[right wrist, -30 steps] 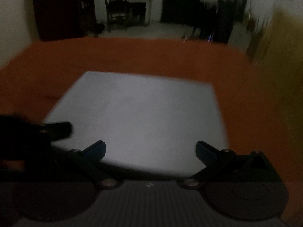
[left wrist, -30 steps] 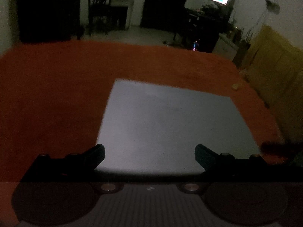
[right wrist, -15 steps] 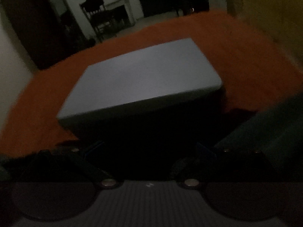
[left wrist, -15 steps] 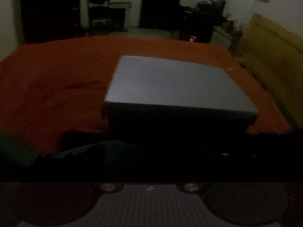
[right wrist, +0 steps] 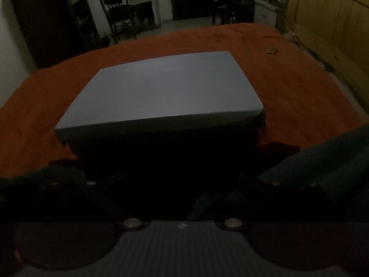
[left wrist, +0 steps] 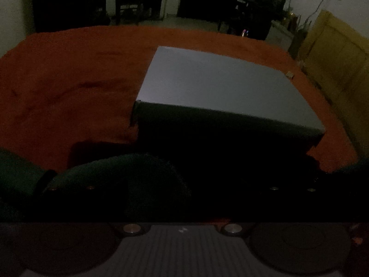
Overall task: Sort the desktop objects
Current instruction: 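Lower the white lid onto the box rim with both tools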
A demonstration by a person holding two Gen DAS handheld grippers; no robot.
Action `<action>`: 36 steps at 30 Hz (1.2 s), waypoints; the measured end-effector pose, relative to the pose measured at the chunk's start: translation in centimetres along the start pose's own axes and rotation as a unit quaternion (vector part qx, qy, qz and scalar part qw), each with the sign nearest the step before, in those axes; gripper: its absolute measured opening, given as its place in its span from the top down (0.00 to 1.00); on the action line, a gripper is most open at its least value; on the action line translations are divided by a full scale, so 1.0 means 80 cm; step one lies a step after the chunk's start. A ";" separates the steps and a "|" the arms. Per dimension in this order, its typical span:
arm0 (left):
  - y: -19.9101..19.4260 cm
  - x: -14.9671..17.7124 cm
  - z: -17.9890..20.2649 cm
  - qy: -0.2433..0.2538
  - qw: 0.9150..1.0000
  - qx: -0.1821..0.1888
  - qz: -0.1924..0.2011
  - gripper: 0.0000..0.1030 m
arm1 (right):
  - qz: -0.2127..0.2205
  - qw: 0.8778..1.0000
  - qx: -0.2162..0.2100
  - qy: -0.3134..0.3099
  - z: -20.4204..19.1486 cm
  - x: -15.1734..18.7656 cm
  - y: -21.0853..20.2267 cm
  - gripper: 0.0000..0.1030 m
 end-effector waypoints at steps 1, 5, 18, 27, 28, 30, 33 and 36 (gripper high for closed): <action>0.000 0.002 0.000 0.002 1.000 -0.002 -0.002 0.01 | -0.001 1.000 0.000 -0.002 -0.002 0.012 0.002 0.00; 0.000 0.005 -0.001 0.006 1.000 -0.004 -0.004 0.01 | -0.006 1.000 0.001 -0.010 -0.012 0.023 0.011 0.00; 0.005 0.008 0.003 0.011 1.000 -0.013 -0.012 0.01 | -0.016 1.000 -0.003 -0.022 -0.004 0.032 0.020 0.00; -0.015 0.014 -0.017 0.006 1.000 -0.005 -0.014 0.01 | -0.014 1.000 -0.006 -0.026 0.015 0.032 0.026 0.00; -0.018 0.015 -0.019 0.007 1.000 -0.005 -0.015 0.01 | -0.015 1.000 -0.007 -0.026 0.014 0.032 0.027 0.00; -0.019 0.017 -0.021 0.007 1.000 -0.006 -0.016 0.01 | -0.017 0.999 -0.008 -0.027 0.013 0.034 0.031 0.00; -0.027 0.021 -0.026 0.005 1.000 -0.005 -0.018 0.01 | -0.019 0.999 -0.010 -0.024 0.006 0.038 0.034 0.00; -0.033 0.024 -0.029 0.004 1.000 -0.005 -0.018 0.01 | -0.019 1.000 -0.010 -0.023 0.000 0.039 0.036 0.00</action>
Point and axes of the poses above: each gripper's, at about its wrist camera, not at the fingertips, and y roughly the way its jaws point, z to its right, x to its underside, the point moved 8 cm from there along y, roughly the way its jaws point, and after that the axes turned 10 degrees about x, right-handed, at the moved point
